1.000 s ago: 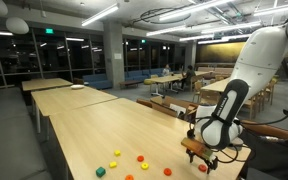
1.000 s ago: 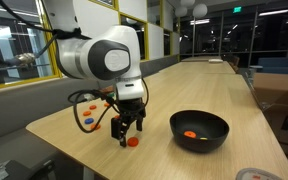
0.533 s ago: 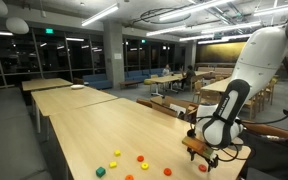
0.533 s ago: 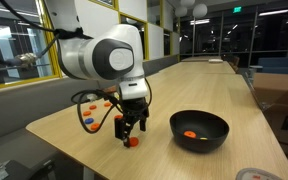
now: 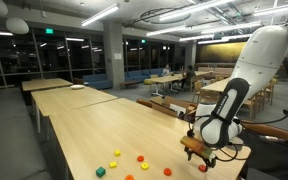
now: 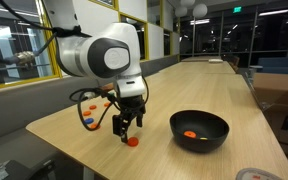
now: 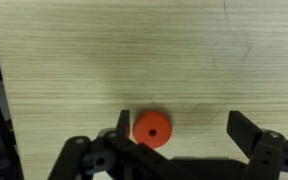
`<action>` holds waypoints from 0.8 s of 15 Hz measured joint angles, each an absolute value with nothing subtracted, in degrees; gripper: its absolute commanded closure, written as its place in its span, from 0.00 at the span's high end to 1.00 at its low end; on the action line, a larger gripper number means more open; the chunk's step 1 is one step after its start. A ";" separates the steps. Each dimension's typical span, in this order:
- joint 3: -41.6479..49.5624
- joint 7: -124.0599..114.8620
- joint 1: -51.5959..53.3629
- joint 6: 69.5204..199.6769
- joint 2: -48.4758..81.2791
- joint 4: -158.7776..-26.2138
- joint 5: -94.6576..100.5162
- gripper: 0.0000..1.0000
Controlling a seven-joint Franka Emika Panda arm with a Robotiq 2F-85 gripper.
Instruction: Put some of the rings in the bowl
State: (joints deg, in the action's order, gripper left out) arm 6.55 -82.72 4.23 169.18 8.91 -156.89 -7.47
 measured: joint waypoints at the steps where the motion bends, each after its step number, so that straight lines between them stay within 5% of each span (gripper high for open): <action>1: 5.69 -81.39 3.69 169.18 8.86 -156.89 -9.18 1.00; 12: 0.63 -69.58 -0.92 169.18 8.86 -157.08 -22.69 1.00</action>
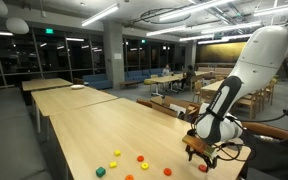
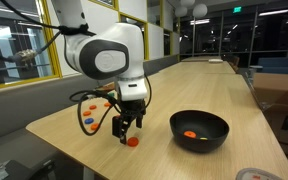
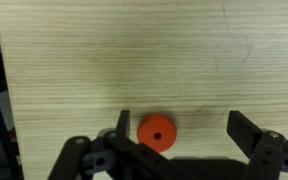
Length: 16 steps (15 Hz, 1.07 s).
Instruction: Put some of the rings in the bowl
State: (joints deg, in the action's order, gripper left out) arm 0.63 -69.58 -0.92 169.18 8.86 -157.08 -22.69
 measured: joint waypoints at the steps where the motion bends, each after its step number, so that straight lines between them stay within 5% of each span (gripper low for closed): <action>1: 0.63 -69.31 -1.05 169.18 8.87 -157.08 -22.76 1.00; 13: 2.71 -69.27 -0.89 167.16 9.29 -157.11 -20.90 1.00; 16: 3.62 -69.40 -0.55 167.12 9.52 -157.10 -19.47 0.66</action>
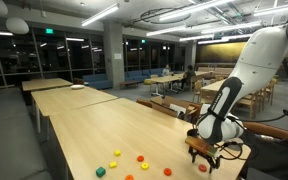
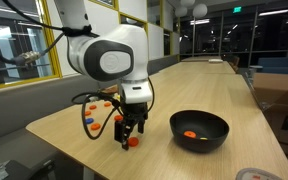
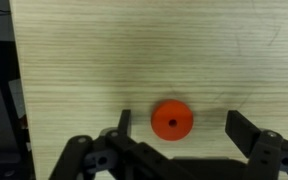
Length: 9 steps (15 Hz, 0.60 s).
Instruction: Put some of the rings in the bowl
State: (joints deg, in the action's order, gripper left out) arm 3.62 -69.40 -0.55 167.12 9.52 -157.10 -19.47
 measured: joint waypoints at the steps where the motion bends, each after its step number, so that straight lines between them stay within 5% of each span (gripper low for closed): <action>1: 3.95 -69.51 -0.46 167.12 9.62 -157.10 -18.74 0.58; 6: 5.82 -71.15 0.74 167.13 9.15 -157.07 -15.14 0.21; 9: 6.55 -72.39 1.27 166.95 8.72 -157.13 -13.26 0.22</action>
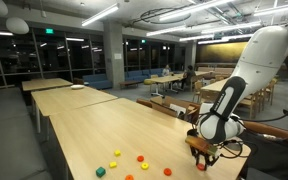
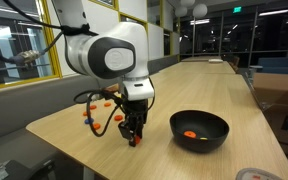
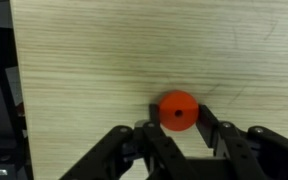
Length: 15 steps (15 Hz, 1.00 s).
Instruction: Put some of the rings in the bowl
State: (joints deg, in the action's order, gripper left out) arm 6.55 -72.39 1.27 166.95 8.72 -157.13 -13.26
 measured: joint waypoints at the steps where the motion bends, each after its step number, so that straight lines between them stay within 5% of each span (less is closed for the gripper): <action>1: 6.80 -72.90 1.36 166.95 8.77 -157.10 -12.38 0.22; 15: 12.79 -84.30 1.88 164.54 0.52 -156.67 13.31 0.22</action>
